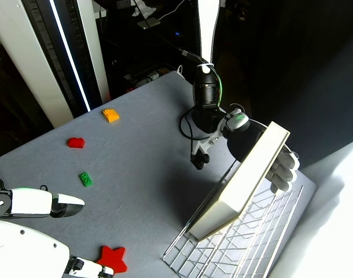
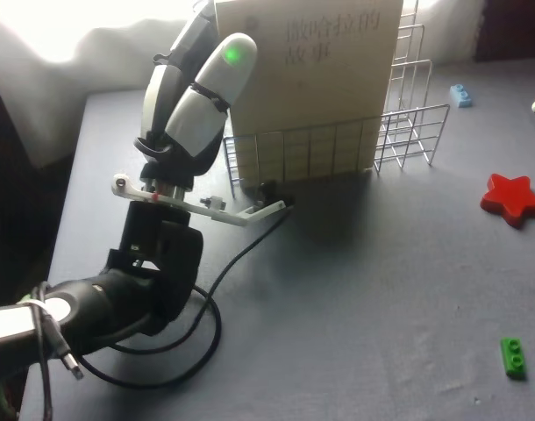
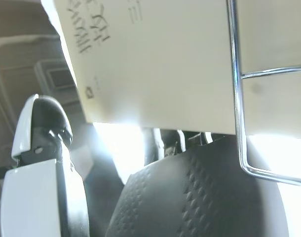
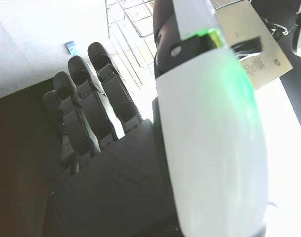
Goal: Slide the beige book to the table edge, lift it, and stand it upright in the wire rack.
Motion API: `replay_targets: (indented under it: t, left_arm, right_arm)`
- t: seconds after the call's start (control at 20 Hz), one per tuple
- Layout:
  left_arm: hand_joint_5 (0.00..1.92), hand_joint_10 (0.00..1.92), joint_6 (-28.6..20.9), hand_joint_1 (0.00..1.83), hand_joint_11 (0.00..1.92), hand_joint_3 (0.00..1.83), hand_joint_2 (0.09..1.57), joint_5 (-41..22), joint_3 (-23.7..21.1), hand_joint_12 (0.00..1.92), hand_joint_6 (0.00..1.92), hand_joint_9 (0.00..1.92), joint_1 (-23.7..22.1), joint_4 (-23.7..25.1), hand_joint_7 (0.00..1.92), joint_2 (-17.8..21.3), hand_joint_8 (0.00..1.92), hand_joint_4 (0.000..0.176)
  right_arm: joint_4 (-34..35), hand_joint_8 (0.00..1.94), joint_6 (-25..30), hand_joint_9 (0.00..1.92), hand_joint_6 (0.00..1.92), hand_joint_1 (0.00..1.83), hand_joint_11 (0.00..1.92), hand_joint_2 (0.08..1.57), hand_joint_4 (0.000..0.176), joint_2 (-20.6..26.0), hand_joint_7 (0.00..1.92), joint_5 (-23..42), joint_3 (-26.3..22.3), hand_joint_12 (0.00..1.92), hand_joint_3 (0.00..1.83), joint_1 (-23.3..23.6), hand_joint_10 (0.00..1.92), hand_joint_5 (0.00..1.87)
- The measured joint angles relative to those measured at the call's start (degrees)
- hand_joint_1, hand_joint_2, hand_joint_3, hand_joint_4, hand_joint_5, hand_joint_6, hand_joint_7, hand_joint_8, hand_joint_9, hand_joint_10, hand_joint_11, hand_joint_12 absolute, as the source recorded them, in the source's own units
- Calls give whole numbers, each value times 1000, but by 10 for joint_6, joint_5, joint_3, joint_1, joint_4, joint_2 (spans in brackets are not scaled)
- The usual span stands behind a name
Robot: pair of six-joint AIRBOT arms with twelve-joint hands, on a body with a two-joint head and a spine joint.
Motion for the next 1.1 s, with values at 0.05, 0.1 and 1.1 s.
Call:
replay_targets:
  t: [0.05,0.1,1.1]
  left_arm:
    - [207,2,0,544,0,0,1002,0,-5,427,0,192,2,3,162,9,0,0]
    - [125,0,0,503,0,0,984,-3,-7,264,0,124,6,5,66,18,2,0]
    - [0,0,150,516,24,2,953,2,-285,11,0,0,88,15,0,396,0,24]
  right_arm:
    - [0,3,0,368,5,179,11,1114,0,0,370,0,0,952,0,0,4,361]
    - [0,3,0,368,4,180,8,1112,0,0,372,0,0,959,0,0,3,362]
    - [-1,0,6,351,1,209,0,1107,0,1,357,0,0,944,0,-1,0,353]
